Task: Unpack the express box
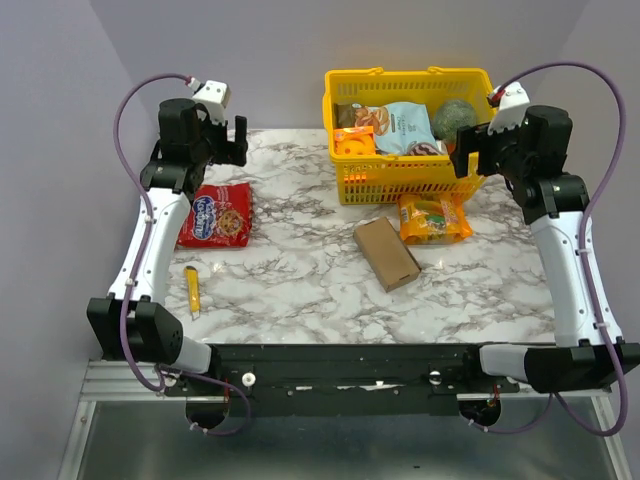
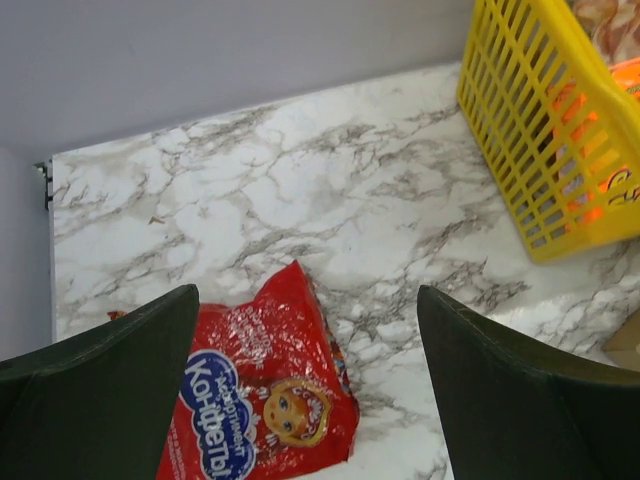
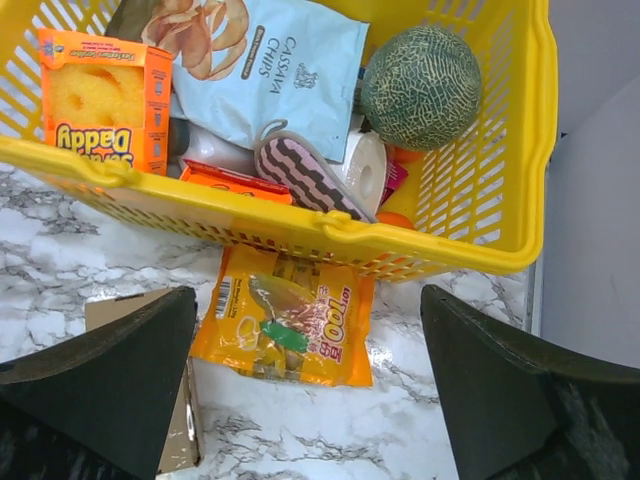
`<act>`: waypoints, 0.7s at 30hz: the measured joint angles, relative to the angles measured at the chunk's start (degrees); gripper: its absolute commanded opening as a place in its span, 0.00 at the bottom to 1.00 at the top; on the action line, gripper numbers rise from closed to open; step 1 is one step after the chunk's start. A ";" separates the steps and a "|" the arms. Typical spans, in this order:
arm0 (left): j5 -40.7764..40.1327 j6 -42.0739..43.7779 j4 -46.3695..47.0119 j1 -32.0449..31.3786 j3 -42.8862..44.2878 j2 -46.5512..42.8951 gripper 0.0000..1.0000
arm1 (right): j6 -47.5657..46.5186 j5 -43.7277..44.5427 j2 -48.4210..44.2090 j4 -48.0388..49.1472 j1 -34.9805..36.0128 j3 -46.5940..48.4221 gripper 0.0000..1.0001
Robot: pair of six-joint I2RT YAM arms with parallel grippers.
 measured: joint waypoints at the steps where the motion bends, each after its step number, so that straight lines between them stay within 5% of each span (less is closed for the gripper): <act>1: -0.20 0.85 -0.79 0.00 -0.92 -0.70 0.99 | -0.31 -0.55 -0.76 0.17 0.02 -0.76 1.00; 11: -5.90 13.49 -19.41 0.24 -8.61 -9.40 0.99 | -7.96 -13.77 -4.39 0.07 5.46 -4.17 0.95; 21: -10.80 15.47 -33.35 6.25 -17.77 -2.38 0.88 | -13.62 -17.38 -3.15 0.04 19.78 -7.76 0.93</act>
